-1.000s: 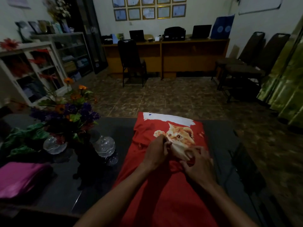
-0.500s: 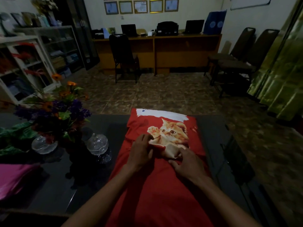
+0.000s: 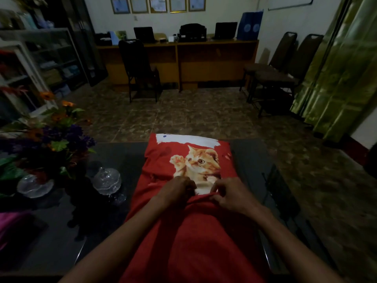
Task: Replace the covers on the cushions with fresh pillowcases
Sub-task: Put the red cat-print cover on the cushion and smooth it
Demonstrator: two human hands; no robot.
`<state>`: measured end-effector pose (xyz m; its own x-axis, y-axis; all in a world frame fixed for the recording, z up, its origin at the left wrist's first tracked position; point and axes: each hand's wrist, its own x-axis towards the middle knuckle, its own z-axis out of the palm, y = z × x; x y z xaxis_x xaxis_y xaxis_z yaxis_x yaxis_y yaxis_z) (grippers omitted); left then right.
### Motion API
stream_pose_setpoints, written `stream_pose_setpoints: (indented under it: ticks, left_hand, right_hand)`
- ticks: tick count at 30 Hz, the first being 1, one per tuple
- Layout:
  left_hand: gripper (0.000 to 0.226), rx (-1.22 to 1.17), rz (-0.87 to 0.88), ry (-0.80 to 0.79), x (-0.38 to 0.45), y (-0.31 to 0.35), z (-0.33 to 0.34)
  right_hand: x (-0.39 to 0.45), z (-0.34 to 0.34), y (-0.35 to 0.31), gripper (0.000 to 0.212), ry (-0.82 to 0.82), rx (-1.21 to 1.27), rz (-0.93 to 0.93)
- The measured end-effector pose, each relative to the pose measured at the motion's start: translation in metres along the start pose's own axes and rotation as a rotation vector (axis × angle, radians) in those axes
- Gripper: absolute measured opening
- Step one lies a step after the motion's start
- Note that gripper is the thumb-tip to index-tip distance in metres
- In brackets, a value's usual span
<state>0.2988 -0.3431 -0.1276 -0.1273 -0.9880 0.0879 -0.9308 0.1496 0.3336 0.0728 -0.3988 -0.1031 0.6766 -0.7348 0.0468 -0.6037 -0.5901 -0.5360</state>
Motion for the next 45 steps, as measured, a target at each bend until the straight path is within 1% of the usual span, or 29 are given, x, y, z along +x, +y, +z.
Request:
stream_pose_setpoints:
  ticks: [1,3,4,5,6,7,9,10,11,12,13,14,15,18,19,20,22,25,27,29,32,33,35,37,39,42,45]
  left_hand:
    - [0.014,0.011,-0.004,-0.065,-0.001,0.001,-0.005]
    - [0.019,-0.024,-0.050,-0.260,-0.001,0.000,-0.020]
    - [0.021,-0.061,-0.077,-0.373,-0.002,-0.002,-0.029]
    - [0.023,-0.089,-0.093,-0.446,-0.004,-0.003,-0.035]
    - [0.023,-0.107,-0.092,-0.455,-0.006,-0.007,-0.037]
    - [0.024,-0.135,-0.092,-0.414,-0.011,-0.007,-0.039]
    - [0.028,-0.234,-0.108,-0.200,-0.022,-0.010,-0.033]
    - [0.035,-0.276,-0.125,-0.101,-0.026,-0.013,-0.029]
    - [0.046,-0.285,-0.141,-0.049,-0.032,-0.015,-0.026]
    - [0.056,-0.262,-0.161,-0.047,-0.037,-0.020,-0.021]
    - [0.062,-0.206,-0.169,-0.069,-0.043,-0.026,-0.016]
    - [0.062,-0.133,-0.156,-0.077,-0.048,-0.034,-0.010]
    - [0.057,-0.075,-0.129,-0.053,-0.053,-0.041,-0.003]
    - [0.027,-0.046,-0.114,0.122,-0.057,-0.056,0.011]
    - [0.027,-0.056,-0.141,0.157,-0.057,-0.058,0.012]
    - [0.033,-0.069,-0.155,0.179,-0.056,-0.062,0.011]
    - [0.045,-0.100,-0.156,0.181,-0.057,-0.068,0.005]
    - [0.045,-0.176,-0.134,0.155,-0.064,-0.080,-0.006]
    - [0.049,-0.152,-0.184,0.167,-0.078,-0.091,-0.006]
    - [0.054,-0.122,-0.225,0.170,-0.094,-0.103,0.001]
    - [0.048,-0.182,-0.278,0.240,-0.103,-0.109,0.015]
    - [0.044,-0.212,-0.293,0.278,-0.103,-0.110,0.019]
    - [0.033,-0.221,-0.330,0.321,-0.101,-0.113,0.024]
    - [0.022,-0.153,-0.353,0.336,-0.102,-0.114,0.023]
    - [0.017,-0.107,-0.350,0.342,-0.103,-0.115,0.021]
    - [0.026,-0.117,-0.288,0.310,-0.111,-0.117,0.015]
    - [0.042,-0.218,-0.315,0.259,-0.121,-0.120,0.010]
  right_hand:
    - [0.004,-0.003,-0.002,0.011,0.077,0.024,-0.028]
    - [0.012,-0.003,-0.006,0.015,0.176,0.053,-0.063]
    - [0.015,-0.001,-0.008,0.014,0.195,0.064,-0.066]
    - [0.017,0.002,-0.010,0.013,0.200,0.080,-0.064]
    - [0.020,0.006,-0.010,0.012,0.191,0.092,-0.050]
    - [0.021,0.010,-0.009,0.013,0.173,0.106,-0.040]
    - [0.023,0.020,-0.006,0.014,0.111,0.134,-0.026]
    - [0.024,0.026,-0.002,0.009,0.072,0.132,-0.009]
    - [0.025,0.031,0.001,0.005,0.047,0.124,0.005]
    - [0.027,0.035,0.003,0.013,0.044,0.095,0.026]
    - [0.029,0.038,0.005,0.015,0.056,0.081,0.048]
    - [0.031,0.039,0.005,0.013,0.070,0.072,0.066]
    - [0.035,0.041,0.004,0.012,0.086,0.063,0.063]
    - [0.046,0.044,0.003,0.013,0.098,-0.034,0.055]
    - [0.049,0.045,0.003,0.013,0.108,-0.066,0.057]
    - [0.052,0.046,0.002,0.014,0.113,-0.085,0.069]
    - [0.056,0.048,0.001,0.017,0.090,-0.116,0.077]
    - [0.059,0.050,-0.009,0.024,0.039,-0.085,0.058]
    - [0.062,0.056,-0.018,0.038,-0.005,-0.024,0.001]
    - [0.067,0.066,-0.029,0.050,-0.016,-0.043,-0.092]
    - [0.076,0.086,-0.050,0.059,-0.032,-0.131,-0.166]
    - [0.078,0.093,-0.055,0.058,-0.050,-0.181,-0.176]
    - [0.080,0.106,-0.062,0.049,-0.069,-0.270,-0.180]
    - [0.081,0.112,-0.066,0.037,-0.051,-0.286,-0.154]
    - [0.081,0.115,-0.067,0.032,-0.033,-0.259,-0.127]
    - [0.076,0.113,-0.067,0.029,-0.048,-0.191,-0.125]
    - [0.065,0.099,-0.063,0.029,0.027,-0.035,-0.076]
